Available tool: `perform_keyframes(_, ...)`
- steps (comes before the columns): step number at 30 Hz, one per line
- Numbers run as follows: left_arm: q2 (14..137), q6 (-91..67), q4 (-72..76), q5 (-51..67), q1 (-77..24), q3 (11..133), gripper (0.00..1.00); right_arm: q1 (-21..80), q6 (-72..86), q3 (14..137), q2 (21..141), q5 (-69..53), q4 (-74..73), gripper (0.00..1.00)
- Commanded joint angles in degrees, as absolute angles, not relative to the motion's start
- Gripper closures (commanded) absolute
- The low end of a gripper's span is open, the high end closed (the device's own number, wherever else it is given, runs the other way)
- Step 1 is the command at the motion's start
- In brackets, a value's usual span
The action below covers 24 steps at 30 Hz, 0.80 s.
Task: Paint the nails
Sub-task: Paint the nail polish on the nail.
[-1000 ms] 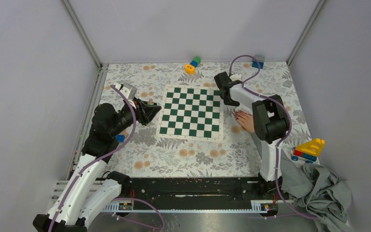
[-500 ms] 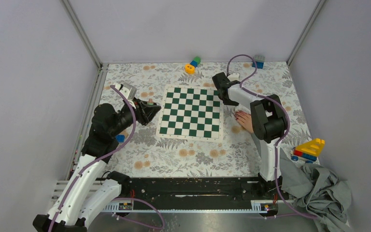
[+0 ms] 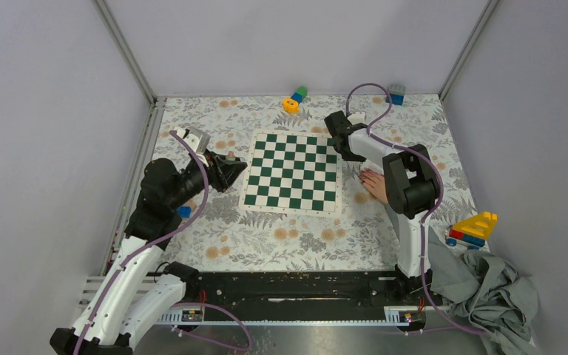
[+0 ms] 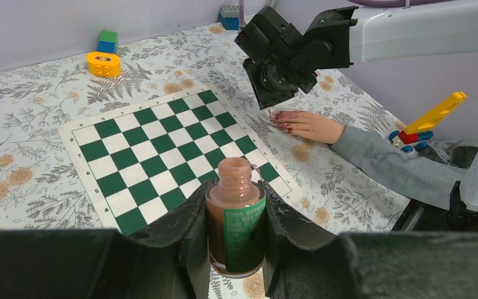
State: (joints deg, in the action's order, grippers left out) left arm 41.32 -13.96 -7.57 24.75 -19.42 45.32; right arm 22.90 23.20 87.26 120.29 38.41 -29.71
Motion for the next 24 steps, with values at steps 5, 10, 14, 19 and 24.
perform_keyframes(5, 40.2, -13.3, -5.8, 23.9, -19.8, 46.5, 1.0, 23.8, 22.1, 89.0, 120.4, 40.2, -29.8, 1.0)
perform_keyframes(10, 40.1, -13.3, -5.9, 24.0, -20.0, 46.5, 1.0, 24.0, 22.0, 88.1, 119.9, 40.2, -29.8, 1.0)
perform_keyframes(14, 39.9, -13.1, -5.9, 23.8, -20.1, 46.5, 1.0, 24.2, 21.9, 87.8, 119.7, 40.2, -29.7, 1.0)
perform_keyframes(19, 39.7, -13.0, -6.1, 23.7, -20.3, 46.6, 1.0, 24.3, 22.7, 88.4, 120.0, 41.5, -31.7, 1.0)
perform_keyframes(24, 39.4, -12.9, -6.3, 23.5, -20.5, 46.6, 1.0, 24.3, 23.1, 88.1, 119.8, 41.6, -32.4, 1.0)
